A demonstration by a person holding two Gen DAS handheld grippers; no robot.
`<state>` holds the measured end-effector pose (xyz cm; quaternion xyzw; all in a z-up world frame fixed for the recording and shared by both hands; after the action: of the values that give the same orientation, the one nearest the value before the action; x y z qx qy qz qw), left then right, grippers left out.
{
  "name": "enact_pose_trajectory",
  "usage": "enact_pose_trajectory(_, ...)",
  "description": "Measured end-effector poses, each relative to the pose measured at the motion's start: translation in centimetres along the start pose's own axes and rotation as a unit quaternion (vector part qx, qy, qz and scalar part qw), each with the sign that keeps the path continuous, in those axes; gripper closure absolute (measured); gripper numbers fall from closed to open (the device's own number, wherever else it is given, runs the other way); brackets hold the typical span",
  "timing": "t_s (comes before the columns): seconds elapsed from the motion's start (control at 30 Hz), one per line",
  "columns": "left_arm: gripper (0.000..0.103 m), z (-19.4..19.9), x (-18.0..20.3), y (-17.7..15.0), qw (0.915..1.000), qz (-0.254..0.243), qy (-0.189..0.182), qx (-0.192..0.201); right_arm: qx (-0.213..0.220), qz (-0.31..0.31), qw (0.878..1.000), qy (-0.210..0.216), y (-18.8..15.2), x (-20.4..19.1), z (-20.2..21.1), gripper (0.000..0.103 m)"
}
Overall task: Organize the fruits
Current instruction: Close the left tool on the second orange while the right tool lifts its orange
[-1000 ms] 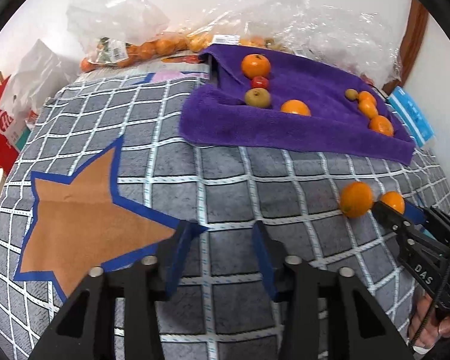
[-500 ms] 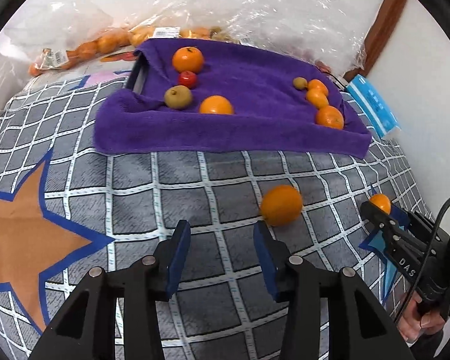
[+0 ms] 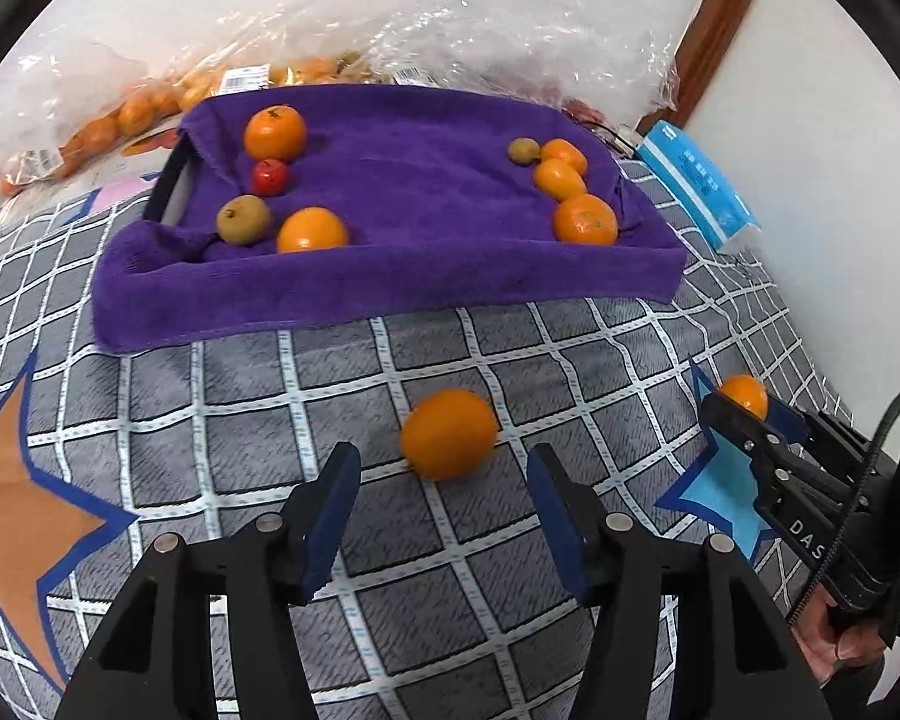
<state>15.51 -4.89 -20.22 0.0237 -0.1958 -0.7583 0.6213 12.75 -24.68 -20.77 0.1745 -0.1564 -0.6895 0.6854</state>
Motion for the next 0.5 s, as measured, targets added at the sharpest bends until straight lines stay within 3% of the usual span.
enact_pose_trajectory(0.27, 0.051, -1.5, 0.7, 0.3, 0.9998, -0.01, 0.008, -0.018, -0.006, -0.002, 1.0, -0.003, 0.1, 0.4, -0.4, 0.069)
enact_pose_trajectory(0.5, 0.068, -1.9, 1.6, 0.6, 0.9991, -0.026, 0.026, -0.021, -0.012, -0.001, 1.0, -0.006, 0.3, 0.4, -0.7, 0.069)
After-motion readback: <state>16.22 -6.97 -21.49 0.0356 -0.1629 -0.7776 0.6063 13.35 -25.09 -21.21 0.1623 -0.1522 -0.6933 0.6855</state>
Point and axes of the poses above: each gripper's, at about its wrist camera, not at the fingertips, and z roughly against the way its jaws point, x to its right, y to its top, the point moved 6 cm from there along -z, roughly the way its jaws point, and after that the axes turned 11 degrees about -x, right-handed, at the moved point
